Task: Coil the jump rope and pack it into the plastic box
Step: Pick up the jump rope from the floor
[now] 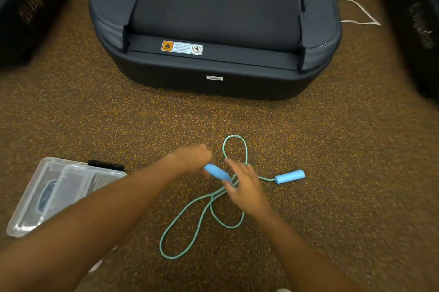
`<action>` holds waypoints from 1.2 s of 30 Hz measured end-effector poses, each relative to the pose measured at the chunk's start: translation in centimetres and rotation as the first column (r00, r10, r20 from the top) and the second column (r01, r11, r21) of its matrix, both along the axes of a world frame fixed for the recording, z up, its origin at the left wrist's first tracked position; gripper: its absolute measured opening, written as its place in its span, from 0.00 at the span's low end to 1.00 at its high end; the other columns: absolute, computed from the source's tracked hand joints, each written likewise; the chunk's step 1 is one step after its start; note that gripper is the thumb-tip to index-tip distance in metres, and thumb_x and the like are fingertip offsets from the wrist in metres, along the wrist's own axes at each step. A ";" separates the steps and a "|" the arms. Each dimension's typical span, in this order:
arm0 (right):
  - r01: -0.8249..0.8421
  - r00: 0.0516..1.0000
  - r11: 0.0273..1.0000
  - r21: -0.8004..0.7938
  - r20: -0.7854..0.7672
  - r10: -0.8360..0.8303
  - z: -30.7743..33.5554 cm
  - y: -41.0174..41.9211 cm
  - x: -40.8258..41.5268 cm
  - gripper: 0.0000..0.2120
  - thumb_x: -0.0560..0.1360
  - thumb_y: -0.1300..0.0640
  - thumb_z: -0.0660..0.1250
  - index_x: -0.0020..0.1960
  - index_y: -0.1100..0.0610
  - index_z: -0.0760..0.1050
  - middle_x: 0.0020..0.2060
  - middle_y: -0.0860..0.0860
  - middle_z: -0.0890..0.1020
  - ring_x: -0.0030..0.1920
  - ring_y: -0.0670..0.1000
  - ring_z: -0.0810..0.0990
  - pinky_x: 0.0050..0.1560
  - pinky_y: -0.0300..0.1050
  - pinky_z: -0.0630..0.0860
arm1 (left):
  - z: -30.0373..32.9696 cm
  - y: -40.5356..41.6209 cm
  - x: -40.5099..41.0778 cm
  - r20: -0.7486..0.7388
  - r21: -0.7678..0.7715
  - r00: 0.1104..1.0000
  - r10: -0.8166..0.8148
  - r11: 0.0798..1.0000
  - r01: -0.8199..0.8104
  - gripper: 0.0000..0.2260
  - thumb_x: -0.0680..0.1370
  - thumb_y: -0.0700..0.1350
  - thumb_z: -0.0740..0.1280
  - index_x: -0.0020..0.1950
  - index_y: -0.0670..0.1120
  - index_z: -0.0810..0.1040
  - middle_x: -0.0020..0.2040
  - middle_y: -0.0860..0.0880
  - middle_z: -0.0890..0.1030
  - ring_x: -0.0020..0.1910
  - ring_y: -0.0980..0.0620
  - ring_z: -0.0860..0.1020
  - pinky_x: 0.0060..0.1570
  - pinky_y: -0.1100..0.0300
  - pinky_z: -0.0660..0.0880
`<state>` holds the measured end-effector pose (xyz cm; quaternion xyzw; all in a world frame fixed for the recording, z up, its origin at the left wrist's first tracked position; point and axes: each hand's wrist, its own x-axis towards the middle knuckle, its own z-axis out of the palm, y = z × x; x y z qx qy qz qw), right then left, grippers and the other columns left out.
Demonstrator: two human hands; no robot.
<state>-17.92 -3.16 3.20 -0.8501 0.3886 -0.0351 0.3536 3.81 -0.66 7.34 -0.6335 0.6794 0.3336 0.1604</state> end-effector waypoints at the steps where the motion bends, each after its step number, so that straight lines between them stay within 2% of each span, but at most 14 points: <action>1: -0.049 0.999 0.999 0.020 -0.001 0.049 0.6 0.2 0.6 0.31 0.78 0.49 0.71 0.79 0.52 0.68 0.72 0.49 0.76 0.71 0.52 0.71 0.73 0.46 0.66 | 0.9 -0.1 0.1 -0.030 -0.019 0.999 -0.025 1.000 0.024 0.13 0.76 0.51 0.73 0.59 0.51 0.82 0.50 0.47 0.84 0.49 0.45 0.83 0.52 0.50 0.81; 3: -0.069 0.998 0.991 0.115 0.018 0.068 1.5 0.6 1.5 0.31 0.78 0.47 0.71 0.78 0.51 0.67 0.70 0.50 0.78 0.68 0.51 0.75 0.69 0.46 0.70 | 2.5 -0.1 0.5 -0.075 -0.056 0.993 -0.087 0.995 0.083 0.13 0.76 0.53 0.74 0.59 0.54 0.82 0.50 0.48 0.85 0.48 0.46 0.82 0.53 0.49 0.80; 6: -0.014 0.999 0.980 0.198 0.050 0.004 2.6 0.9 2.3 0.20 0.78 0.45 0.71 0.68 0.49 0.75 0.54 0.52 0.85 0.53 0.54 0.83 0.53 0.50 0.80 | 4.5 0.6 1.6 -0.153 -0.128 0.981 -0.115 0.987 0.096 0.13 0.75 0.57 0.73 0.58 0.56 0.82 0.47 0.53 0.85 0.45 0.52 0.80 0.50 0.50 0.79; 9: -0.025 0.999 0.983 0.181 0.052 0.015 4.2 1.4 2.3 0.15 0.77 0.44 0.72 0.58 0.52 0.77 0.42 0.50 0.83 0.39 0.52 0.79 0.41 0.50 0.76 | 6.6 2.2 2.4 -0.169 -0.153 0.981 -0.093 0.986 0.067 0.14 0.76 0.58 0.71 0.60 0.58 0.81 0.49 0.56 0.83 0.47 0.56 0.74 0.51 0.54 0.75; 12: -0.020 0.997 0.982 0.188 0.081 0.005 6.3 1.5 1.9 0.12 0.77 0.46 0.73 0.56 0.51 0.79 0.35 0.47 0.78 0.33 0.47 0.73 0.34 0.44 0.69 | 9.3 3.6 3.6 -0.202 -0.171 0.979 0.000 0.985 -0.035 0.17 0.77 0.54 0.72 0.65 0.56 0.80 0.53 0.55 0.84 0.47 0.56 0.77 0.51 0.57 0.74; 16: 0.033 0.994 0.979 0.202 0.091 -0.053 8.6 0.5 -0.1 0.08 0.81 0.52 0.70 0.46 0.55 0.81 0.30 0.46 0.77 0.29 0.41 0.70 0.32 0.39 0.66 | 11.9 6.2 6.4 -0.226 -0.187 0.962 0.154 0.962 -0.198 0.18 0.76 0.53 0.74 0.65 0.56 0.81 0.55 0.56 0.85 0.49 0.57 0.81 0.53 0.56 0.78; 20: 0.053 0.986 0.986 0.159 0.149 -0.077 11.7 -0.5 -0.5 0.07 0.81 0.55 0.70 0.48 0.56 0.84 0.28 0.45 0.74 0.27 0.41 0.70 0.30 0.34 0.64 | 12.3 8.3 7.0 -0.182 -0.160 0.955 0.232 0.952 -0.262 0.17 0.77 0.51 0.73 0.66 0.55 0.79 0.56 0.55 0.83 0.51 0.55 0.79 0.51 0.57 0.75; 24: -0.045 0.986 0.995 0.093 0.167 0.029 14.3 -0.1 1.0 0.05 0.80 0.53 0.70 0.45 0.49 0.82 0.28 0.44 0.75 0.29 0.41 0.70 0.33 0.38 0.64 | 11.2 9.2 5.3 -0.118 -0.108 0.960 0.253 0.958 -0.265 0.22 0.77 0.52 0.72 0.70 0.54 0.75 0.65 0.51 0.81 0.60 0.52 0.78 0.63 0.52 0.74; 25: -0.080 0.984 0.993 0.083 0.163 0.066 14.8 0.1 1.4 0.06 0.80 0.52 0.70 0.45 0.46 0.82 0.29 0.44 0.76 0.30 0.41 0.70 0.34 0.38 0.65 | 11.0 9.3 4.4 -0.163 -0.105 0.949 0.271 0.951 -0.290 0.26 0.76 0.53 0.73 0.73 0.54 0.73 0.68 0.52 0.80 0.64 0.52 0.77 0.66 0.53 0.73; 27: -0.140 0.981 0.987 0.075 0.147 0.128 15.5 0.4 2.1 0.05 0.80 0.52 0.70 0.47 0.46 0.83 0.31 0.42 0.78 0.32 0.40 0.73 0.35 0.35 0.66 | 11.1 9.1 1.8 -0.365 -0.114 0.874 0.321 0.916 -0.384 0.31 0.75 0.53 0.75 0.76 0.51 0.70 0.70 0.55 0.77 0.68 0.56 0.75 0.70 0.59 0.70; 29: -0.194 0.975 0.980 0.044 0.116 0.188 16.1 0.8 2.9 0.05 0.80 0.54 0.71 0.48 0.50 0.85 0.32 0.38 0.79 0.35 0.35 0.77 0.37 0.29 0.67 | 11.2 8.4 -0.4 -0.516 -0.195 0.792 0.327 0.855 -0.480 0.27 0.74 0.50 0.75 0.73 0.50 0.75 0.67 0.53 0.81 0.63 0.59 0.79 0.67 0.61 0.73; 31: -0.190 0.974 0.981 0.037 0.131 0.184 16.7 1.2 3.1 0.05 0.79 0.56 0.72 0.48 0.54 0.86 0.34 0.37 0.80 0.37 0.31 0.77 0.39 0.26 0.67 | 11.5 8.0 -1.7 -0.568 -0.275 0.767 0.299 0.809 -0.519 0.15 0.74 0.45 0.74 0.61 0.52 0.82 0.53 0.53 0.86 0.50 0.56 0.83 0.55 0.56 0.78; 34: -0.152 0.980 0.984 0.094 0.146 0.138 18.0 1.4 2.4 0.04 0.78 0.55 0.73 0.48 0.53 0.87 0.36 0.41 0.84 0.36 0.35 0.78 0.39 0.29 0.68 | 12.0 8.4 -2.5 -0.558 -0.326 0.776 0.295 0.782 -0.531 0.03 0.76 0.45 0.73 0.49 0.50 0.82 0.39 0.52 0.83 0.36 0.55 0.77 0.42 0.53 0.77; 36: -0.147 0.987 0.979 0.140 0.085 0.136 19.4 1.0 1.7 0.04 0.78 0.53 0.74 0.47 0.51 0.87 0.32 0.42 0.80 0.30 0.38 0.75 0.34 0.33 0.67 | 12.6 8.6 -2.7 -0.519 -0.359 0.811 0.271 0.791 -0.495 0.02 0.78 0.48 0.73 0.48 0.50 0.83 0.37 0.55 0.81 0.33 0.61 0.73 0.40 0.61 0.73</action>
